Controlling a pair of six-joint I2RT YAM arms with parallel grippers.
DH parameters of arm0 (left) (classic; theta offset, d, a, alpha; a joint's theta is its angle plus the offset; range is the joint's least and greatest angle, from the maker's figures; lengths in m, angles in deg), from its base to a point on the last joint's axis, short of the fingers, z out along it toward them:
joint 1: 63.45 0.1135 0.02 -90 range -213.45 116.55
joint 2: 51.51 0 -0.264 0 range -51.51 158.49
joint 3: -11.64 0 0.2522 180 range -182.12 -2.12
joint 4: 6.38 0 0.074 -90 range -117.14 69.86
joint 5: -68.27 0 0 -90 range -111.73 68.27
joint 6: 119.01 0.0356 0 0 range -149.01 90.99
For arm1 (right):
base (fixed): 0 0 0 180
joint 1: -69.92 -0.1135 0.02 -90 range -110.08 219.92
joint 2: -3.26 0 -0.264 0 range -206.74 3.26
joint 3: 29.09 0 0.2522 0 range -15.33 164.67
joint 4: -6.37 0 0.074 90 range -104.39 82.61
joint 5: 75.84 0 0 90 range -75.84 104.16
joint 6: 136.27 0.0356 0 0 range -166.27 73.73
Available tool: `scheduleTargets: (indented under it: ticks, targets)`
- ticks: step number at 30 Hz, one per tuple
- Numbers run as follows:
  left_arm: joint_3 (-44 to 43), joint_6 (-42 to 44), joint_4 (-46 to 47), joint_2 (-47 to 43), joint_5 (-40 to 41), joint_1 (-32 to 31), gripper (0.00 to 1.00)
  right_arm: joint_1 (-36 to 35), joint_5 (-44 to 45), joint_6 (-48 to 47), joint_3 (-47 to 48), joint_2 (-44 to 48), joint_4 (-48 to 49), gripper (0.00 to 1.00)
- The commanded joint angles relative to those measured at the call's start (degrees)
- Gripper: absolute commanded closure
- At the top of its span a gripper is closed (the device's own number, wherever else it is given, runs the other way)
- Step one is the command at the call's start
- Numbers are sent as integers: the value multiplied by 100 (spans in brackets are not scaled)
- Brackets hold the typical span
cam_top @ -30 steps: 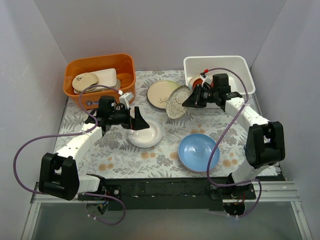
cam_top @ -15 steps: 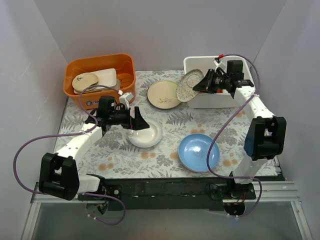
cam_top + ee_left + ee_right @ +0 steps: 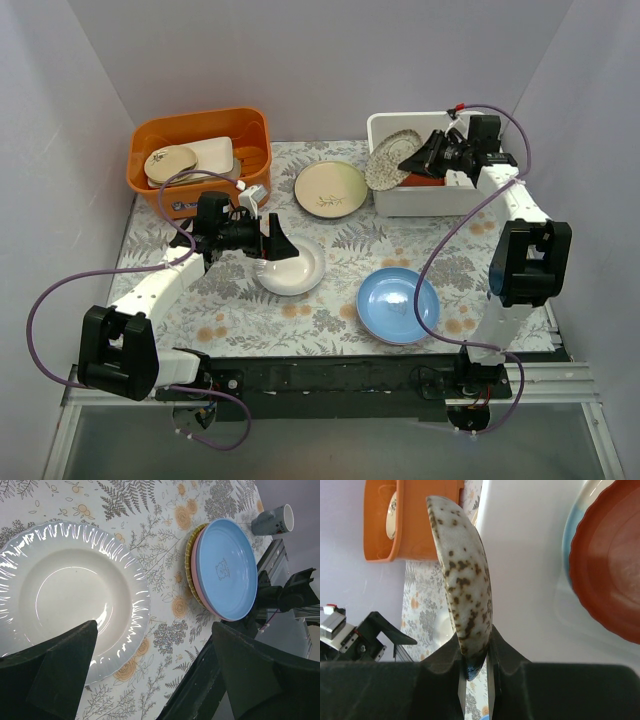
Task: Place the plates into the plastic bin on the countertop
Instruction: Place the plate in the plastic bin.
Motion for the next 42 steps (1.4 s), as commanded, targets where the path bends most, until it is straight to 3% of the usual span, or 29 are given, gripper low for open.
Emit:
scheduleTargets:
  ticks: [1, 13, 42]
  targets:
    - [-114, 88, -57, -204, 46, -9, 2, 268, -296, 238, 612, -25, 501, 99]
    - [-105, 88, -75, -186, 55, -18, 2, 647, -454, 748, 832, -360, 957, 99]
    - [-114, 96, -93, -160, 73, -18, 2, 770, -314, 1135, 990, -1010, 1370, 99]
